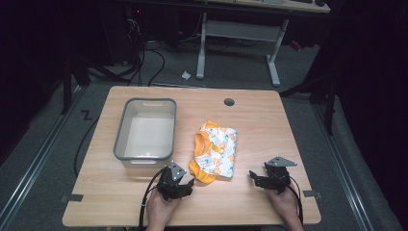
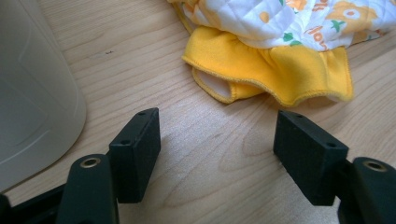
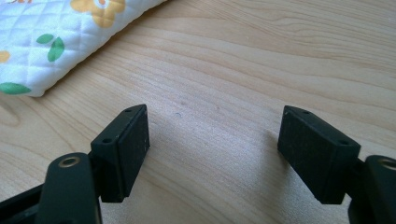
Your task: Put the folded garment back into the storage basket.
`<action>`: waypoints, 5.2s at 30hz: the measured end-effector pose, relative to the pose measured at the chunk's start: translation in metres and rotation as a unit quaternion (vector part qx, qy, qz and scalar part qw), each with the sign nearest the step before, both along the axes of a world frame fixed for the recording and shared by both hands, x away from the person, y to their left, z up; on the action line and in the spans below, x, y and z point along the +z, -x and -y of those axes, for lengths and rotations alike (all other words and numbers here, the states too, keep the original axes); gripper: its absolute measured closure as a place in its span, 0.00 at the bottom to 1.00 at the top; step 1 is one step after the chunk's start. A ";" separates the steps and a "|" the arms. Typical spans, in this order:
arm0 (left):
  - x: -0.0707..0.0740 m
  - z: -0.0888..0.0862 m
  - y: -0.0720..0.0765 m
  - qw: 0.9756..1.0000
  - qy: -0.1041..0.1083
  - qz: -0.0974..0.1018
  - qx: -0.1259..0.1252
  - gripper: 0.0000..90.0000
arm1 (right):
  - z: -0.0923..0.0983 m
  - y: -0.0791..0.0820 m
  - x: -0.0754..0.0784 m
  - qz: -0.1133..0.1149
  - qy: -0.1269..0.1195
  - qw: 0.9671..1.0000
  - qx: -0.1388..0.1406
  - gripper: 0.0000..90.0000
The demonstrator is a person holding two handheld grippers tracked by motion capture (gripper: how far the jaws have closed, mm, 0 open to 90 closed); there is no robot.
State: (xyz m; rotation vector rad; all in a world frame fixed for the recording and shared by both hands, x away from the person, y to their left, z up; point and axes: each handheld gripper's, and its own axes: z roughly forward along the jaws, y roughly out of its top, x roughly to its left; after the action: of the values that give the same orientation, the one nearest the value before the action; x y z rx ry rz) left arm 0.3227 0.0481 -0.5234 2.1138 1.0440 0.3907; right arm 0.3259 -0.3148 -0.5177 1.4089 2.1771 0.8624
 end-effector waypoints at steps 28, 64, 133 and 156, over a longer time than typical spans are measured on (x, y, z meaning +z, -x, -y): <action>0.000 0.002 0.000 1.000 -0.001 -0.003 0.000 0.32 | 0.000 0.000 0.000 0.000 0.000 1.000 0.000 0.28; 0.035 0.018 -0.002 0.999 0.033 -0.005 -0.019 0.31 | 0.000 0.000 0.000 0.000 0.001 1.000 0.001 0.28; 0.011 0.081 -0.119 0.996 -0.017 -0.084 0.032 0.30 | 0.000 0.000 0.000 -0.001 0.001 1.000 0.004 0.28; 0.015 0.081 -0.109 0.995 0.045 -0.094 -0.011 0.81 | 0.000 0.000 0.000 -0.002 0.001 1.000 0.004 0.28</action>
State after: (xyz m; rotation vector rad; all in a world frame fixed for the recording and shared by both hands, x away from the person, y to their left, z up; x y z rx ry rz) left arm 0.4316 -0.0325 -0.5085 2.1098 1.1214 0.1333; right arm 0.3255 -0.3148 -0.5175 1.4022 2.1872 0.8624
